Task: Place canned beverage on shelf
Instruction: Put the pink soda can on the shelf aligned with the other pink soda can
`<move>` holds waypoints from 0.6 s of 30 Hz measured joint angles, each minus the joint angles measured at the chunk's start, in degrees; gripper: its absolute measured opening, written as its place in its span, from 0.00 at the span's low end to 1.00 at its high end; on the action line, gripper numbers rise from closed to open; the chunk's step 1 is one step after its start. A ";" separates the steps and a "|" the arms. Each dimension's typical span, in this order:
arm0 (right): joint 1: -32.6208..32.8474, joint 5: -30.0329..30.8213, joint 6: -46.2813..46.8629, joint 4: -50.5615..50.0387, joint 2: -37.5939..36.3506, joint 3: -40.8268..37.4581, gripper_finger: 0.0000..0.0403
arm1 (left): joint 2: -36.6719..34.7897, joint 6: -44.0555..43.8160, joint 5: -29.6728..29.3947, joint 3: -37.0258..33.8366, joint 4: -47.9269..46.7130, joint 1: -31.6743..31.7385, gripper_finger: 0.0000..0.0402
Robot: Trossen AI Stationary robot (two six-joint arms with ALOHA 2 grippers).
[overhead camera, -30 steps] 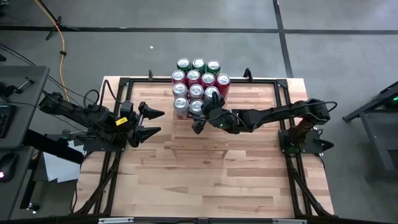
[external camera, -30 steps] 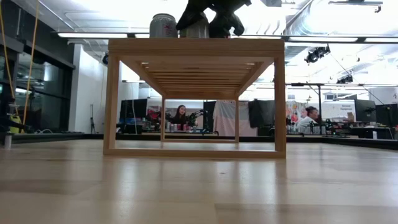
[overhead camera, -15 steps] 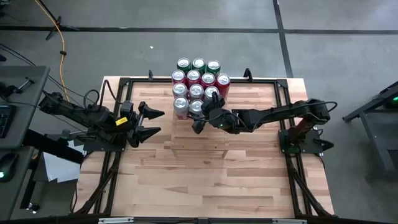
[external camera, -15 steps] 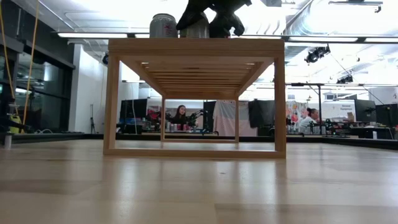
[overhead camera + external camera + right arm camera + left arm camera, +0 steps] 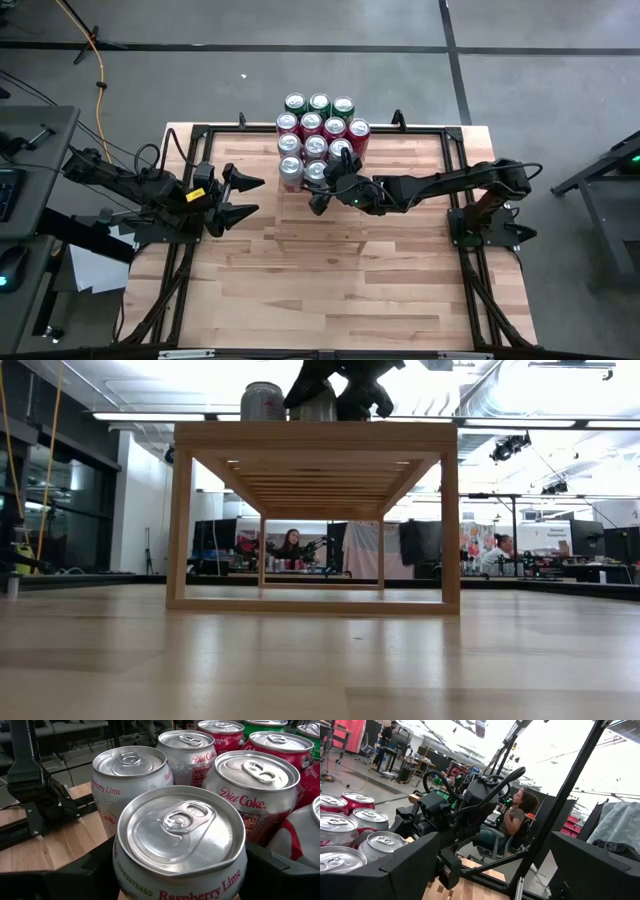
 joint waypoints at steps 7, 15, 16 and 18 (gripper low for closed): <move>-0.01 -0.02 -0.10 -0.05 0.00 0.00 0.69 | 0.00 -0.04 -0.02 0.00 0.00 0.00 0.92; -0.01 -0.02 -0.24 -0.13 -0.02 0.00 0.69 | 0.00 -0.07 -0.02 0.00 0.00 0.00 0.92; -0.01 -0.01 -0.24 -0.14 -0.02 0.00 0.69 | 0.00 -0.07 -0.04 0.00 0.00 0.00 0.92; -0.01 0.00 -0.24 -0.15 -0.02 0.00 0.72 | 0.00 -0.07 -0.04 0.00 0.00 0.00 0.92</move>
